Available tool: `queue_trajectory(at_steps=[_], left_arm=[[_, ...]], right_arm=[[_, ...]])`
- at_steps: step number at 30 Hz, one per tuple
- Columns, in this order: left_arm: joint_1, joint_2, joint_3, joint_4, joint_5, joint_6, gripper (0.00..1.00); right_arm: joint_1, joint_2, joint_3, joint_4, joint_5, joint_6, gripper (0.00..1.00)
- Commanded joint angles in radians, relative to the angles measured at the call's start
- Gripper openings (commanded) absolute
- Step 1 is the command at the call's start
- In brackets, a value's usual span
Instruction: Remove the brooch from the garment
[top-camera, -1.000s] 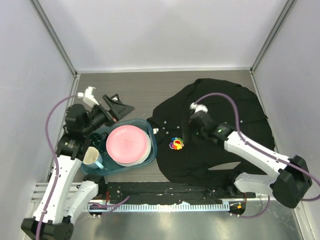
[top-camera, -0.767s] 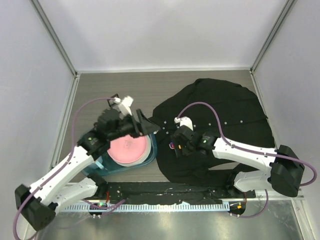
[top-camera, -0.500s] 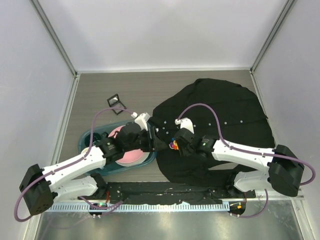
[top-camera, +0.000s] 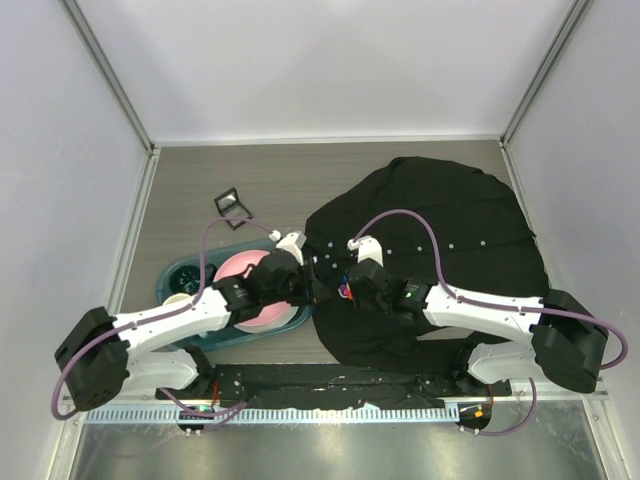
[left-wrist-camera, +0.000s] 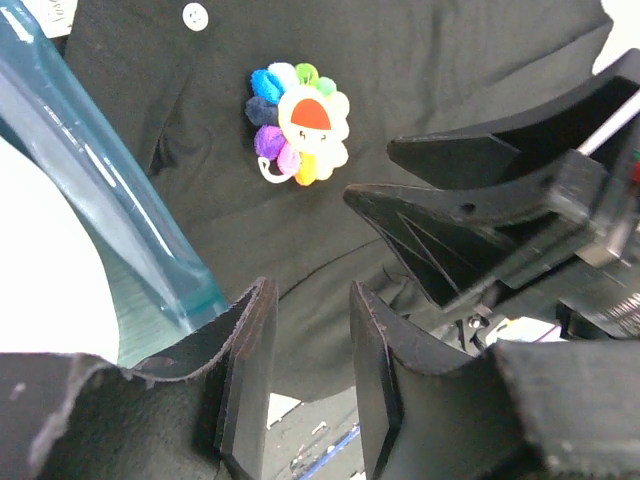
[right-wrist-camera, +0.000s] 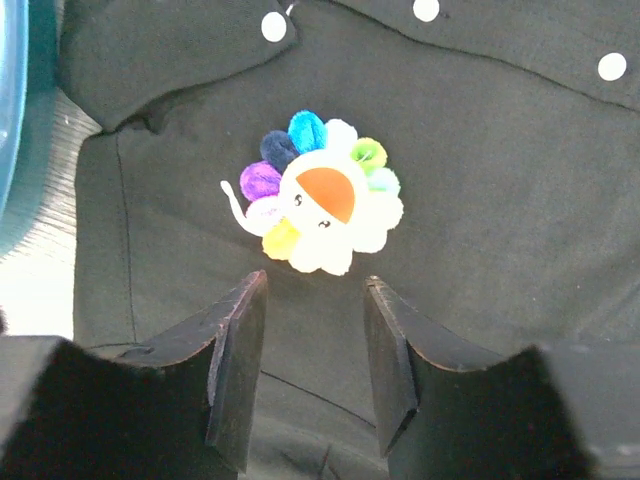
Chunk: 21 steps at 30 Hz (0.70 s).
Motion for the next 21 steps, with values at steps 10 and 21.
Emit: queue_trajectory(at_steps=[10, 21], left_arm=[[-0.019, 0.282, 0.181, 0.03, -0.064, -0.01, 0.26], [-0.021, 0.455, 0.322, -0.106, -0.162, 0.032, 0.13]], right_arm=[[0.006, -0.016, -0.091, 0.235, -0.004, -0.023, 0.42], [0.006, 0.05, -0.094, 0.263, 0.022, -0.034, 0.6]])
